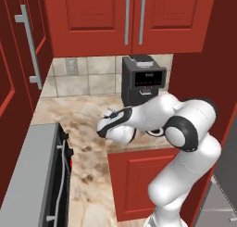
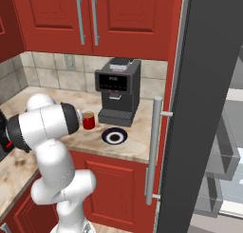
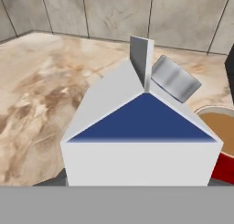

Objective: Take a sugar cube from the saucer and place it inside the coffee. Then, grab milk from the fridge and place it next to the coffee on the counter to sweeten the coffee.

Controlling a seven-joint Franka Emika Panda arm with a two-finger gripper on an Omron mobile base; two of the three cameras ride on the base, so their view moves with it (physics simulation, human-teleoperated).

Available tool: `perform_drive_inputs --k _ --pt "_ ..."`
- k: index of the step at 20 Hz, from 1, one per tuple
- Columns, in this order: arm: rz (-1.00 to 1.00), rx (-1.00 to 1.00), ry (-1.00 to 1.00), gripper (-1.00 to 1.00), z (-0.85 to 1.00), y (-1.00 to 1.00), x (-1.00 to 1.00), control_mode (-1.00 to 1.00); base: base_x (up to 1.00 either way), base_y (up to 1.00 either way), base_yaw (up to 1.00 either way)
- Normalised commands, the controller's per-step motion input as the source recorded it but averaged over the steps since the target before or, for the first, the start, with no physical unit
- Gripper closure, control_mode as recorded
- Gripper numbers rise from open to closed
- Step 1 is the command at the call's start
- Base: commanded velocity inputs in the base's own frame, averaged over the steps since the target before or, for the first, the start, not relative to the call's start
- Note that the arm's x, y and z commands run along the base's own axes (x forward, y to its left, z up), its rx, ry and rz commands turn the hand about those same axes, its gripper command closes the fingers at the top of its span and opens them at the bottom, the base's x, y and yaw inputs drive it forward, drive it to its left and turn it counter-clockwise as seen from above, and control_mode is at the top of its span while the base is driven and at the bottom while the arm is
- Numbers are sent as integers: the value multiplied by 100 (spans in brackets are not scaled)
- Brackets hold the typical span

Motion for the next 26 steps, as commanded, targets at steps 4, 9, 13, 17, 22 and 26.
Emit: perform_drive_inputs --k 4,9,13,17,22,26 --pt "0 0 0 -100 0 -1 0 -100 0 0 0" --pt "0 0 0 -100 0 0 0 -100 0 0 0" --pt "0 0 0 -100 2 0 0 -100 0 0 0" --pt "-5 0 0 -100 24 0 1 -100 0 0 0" --pt "-12 0 0 -100 68 0 2 -100 0 0 0" --pt "-14 0 -3 -100 96 0 0 -100 0 0 0"
